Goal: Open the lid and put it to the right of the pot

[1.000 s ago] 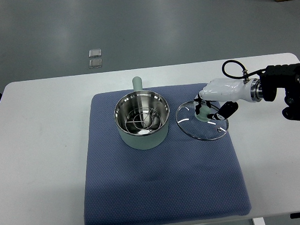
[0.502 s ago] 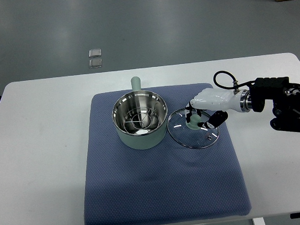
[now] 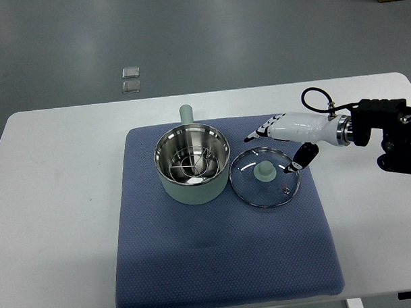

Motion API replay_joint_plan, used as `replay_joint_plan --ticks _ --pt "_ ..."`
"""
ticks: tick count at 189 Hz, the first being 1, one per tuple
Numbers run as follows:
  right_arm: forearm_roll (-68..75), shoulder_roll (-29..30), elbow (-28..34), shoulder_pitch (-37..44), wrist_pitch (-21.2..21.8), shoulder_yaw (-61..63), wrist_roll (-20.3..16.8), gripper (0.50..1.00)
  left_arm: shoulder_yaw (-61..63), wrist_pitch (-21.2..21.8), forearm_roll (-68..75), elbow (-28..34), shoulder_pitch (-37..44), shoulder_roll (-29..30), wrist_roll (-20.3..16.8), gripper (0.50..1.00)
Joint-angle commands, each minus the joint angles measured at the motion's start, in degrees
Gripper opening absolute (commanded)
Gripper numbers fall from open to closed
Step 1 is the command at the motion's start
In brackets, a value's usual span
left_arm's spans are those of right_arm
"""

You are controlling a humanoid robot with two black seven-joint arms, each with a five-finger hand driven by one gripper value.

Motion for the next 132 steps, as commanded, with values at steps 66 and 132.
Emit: replay_joint_plan --ticks 66,132 --pt "11.44 -6.80 -8.44 -25.92 9.83 48.36 0.10 0.883 0.00 0.01 0.00 0.00 -0.09 0.00 -0.04 1.000" --pt "19.43 7.78 -17.58 -39.10 18.18 78.06 -3.06 0.883 0.00 0.01 0.00 0.00 0.00 0.00 0.04 1.000"
